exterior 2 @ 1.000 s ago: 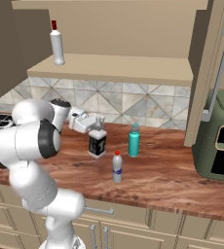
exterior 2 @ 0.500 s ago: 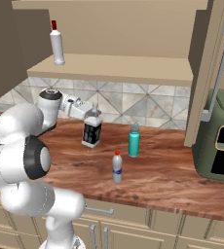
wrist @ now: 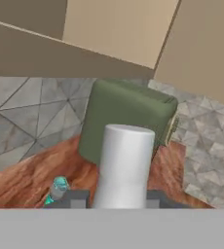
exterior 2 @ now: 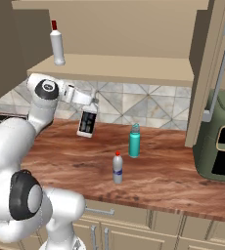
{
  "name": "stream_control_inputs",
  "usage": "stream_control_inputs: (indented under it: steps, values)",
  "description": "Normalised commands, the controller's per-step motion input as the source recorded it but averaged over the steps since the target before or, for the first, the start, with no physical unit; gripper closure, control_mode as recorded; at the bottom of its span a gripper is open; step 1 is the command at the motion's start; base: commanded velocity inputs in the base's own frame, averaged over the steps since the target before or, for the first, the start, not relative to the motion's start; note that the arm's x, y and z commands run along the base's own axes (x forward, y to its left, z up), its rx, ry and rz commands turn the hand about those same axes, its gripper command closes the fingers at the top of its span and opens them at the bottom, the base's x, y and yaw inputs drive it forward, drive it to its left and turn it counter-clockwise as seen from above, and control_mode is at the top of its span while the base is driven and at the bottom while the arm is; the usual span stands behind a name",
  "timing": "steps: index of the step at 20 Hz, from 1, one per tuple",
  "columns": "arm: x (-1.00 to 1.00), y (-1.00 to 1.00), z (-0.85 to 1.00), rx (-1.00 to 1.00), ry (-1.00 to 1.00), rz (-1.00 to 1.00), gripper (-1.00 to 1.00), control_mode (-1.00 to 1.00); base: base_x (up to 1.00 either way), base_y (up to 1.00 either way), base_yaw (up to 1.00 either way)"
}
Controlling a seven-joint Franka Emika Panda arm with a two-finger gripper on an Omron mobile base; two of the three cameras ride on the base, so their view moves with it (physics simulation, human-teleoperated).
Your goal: Sort all alcoholic drinks to one cabinet, and non-alcoholic drinks to the other.
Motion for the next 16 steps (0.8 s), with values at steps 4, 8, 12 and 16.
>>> stream_control_inputs:
  steps: [4,8,12,16]
  values:
    - [-0.02,0.00,0.65,0.16,-0.02,0.43,1.00,-1.00,0.00,0.00,0.00]
    - [-0.04,0.00,0.60,0.12,-0.16,0.41,1.00,-1.00,0.00,0.00,0.00]
    - [0.00,0.00,0.56,0.09,-0.23,0.37,1.00,-1.00,0.00,0.00,0.00]
    - [0.00,0.00,0.49,0.07,-0.26,0.33,1.00,-1.00,0.00,0.00,0.00]
